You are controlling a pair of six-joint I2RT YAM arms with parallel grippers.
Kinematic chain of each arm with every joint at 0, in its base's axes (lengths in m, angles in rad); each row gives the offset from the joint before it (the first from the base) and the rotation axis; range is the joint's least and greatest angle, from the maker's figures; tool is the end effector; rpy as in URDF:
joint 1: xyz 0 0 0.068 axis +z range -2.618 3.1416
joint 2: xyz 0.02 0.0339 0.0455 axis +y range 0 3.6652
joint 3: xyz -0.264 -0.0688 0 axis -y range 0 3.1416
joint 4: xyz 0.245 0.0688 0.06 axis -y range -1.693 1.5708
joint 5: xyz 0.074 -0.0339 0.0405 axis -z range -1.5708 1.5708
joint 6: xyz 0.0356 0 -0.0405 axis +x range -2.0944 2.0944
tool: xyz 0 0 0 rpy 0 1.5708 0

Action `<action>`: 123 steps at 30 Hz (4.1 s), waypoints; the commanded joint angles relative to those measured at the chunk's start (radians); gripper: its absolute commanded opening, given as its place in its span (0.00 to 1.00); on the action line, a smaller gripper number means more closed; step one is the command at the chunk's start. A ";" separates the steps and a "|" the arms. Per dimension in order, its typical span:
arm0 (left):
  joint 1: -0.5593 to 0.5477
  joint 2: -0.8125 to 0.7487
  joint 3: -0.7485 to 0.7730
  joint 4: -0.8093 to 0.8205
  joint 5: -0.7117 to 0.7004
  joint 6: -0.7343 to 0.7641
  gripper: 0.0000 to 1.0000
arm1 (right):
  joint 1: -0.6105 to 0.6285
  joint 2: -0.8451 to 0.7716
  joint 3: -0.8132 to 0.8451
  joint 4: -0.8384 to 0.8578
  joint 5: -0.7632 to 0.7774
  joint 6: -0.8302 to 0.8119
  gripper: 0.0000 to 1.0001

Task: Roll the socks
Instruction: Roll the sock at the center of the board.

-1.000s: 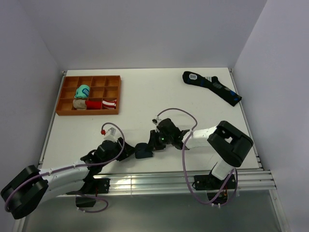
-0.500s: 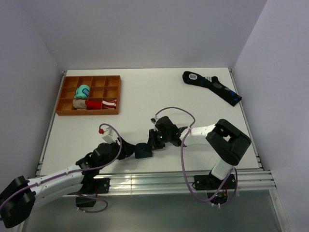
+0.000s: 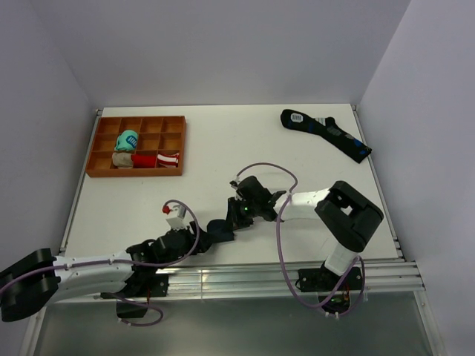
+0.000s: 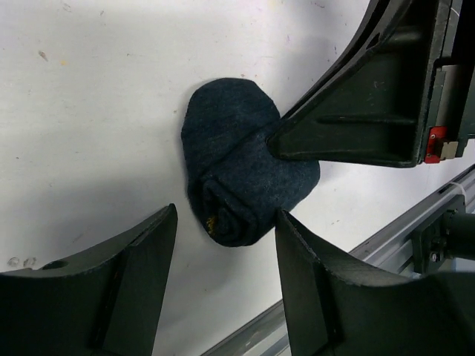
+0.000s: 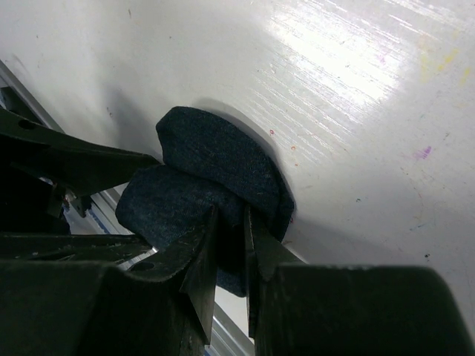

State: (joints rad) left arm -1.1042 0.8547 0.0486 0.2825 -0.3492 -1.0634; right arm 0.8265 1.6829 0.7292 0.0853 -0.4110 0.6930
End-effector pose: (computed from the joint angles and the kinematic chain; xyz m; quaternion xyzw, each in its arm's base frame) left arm 0.0796 -0.1309 0.1237 -0.0694 0.8545 -0.3648 0.3634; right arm 0.1990 0.2370 0.1294 -0.1314 0.9125 0.3709 0.1122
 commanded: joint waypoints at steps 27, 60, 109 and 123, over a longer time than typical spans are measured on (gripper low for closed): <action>-0.040 0.244 0.102 0.029 -0.168 -0.030 0.58 | 0.005 0.110 -0.033 -0.205 0.098 -0.096 0.00; 0.003 0.530 0.204 -0.068 0.047 -0.136 0.11 | -0.021 0.008 -0.039 -0.225 0.224 -0.092 0.43; 0.173 0.661 0.283 -0.074 0.371 -0.070 0.08 | -0.092 -0.585 -0.487 0.192 0.160 0.336 0.67; 0.182 0.707 0.297 -0.040 0.432 -0.090 0.08 | -0.087 -0.477 -0.560 0.383 0.166 0.467 0.70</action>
State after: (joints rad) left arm -0.9215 1.5017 0.3870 0.4728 0.0589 -1.1923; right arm 0.7368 1.1885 0.1944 0.3843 -0.2535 1.1202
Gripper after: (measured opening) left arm 0.294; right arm 0.692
